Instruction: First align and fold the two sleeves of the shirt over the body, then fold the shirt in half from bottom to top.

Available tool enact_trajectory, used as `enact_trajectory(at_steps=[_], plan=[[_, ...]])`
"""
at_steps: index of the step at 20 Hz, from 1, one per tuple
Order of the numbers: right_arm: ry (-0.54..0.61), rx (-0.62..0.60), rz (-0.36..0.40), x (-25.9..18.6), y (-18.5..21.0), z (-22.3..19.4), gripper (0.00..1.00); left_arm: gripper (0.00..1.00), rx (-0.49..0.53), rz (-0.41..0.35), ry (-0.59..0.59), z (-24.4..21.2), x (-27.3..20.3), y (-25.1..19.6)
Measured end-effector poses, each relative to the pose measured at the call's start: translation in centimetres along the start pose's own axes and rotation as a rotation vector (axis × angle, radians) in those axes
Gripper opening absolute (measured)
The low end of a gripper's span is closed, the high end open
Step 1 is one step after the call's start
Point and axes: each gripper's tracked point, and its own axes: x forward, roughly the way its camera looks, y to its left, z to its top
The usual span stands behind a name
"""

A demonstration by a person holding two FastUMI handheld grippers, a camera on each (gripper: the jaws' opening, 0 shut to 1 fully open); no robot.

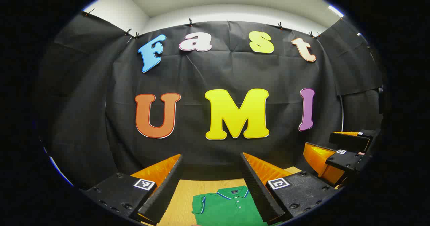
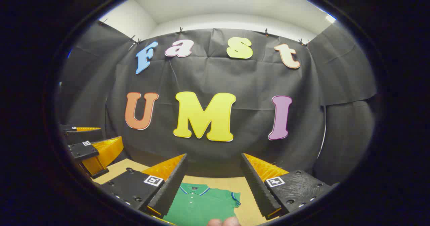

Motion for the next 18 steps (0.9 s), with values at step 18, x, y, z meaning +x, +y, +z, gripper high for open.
enact_trajectory(at_steps=[18], plan=[[0.015,0.005,-0.027,1.0,-3.1,-0.4,0.96,1.00,-0.003,0.005,0.031,-0.9,1.3,-1.2]])
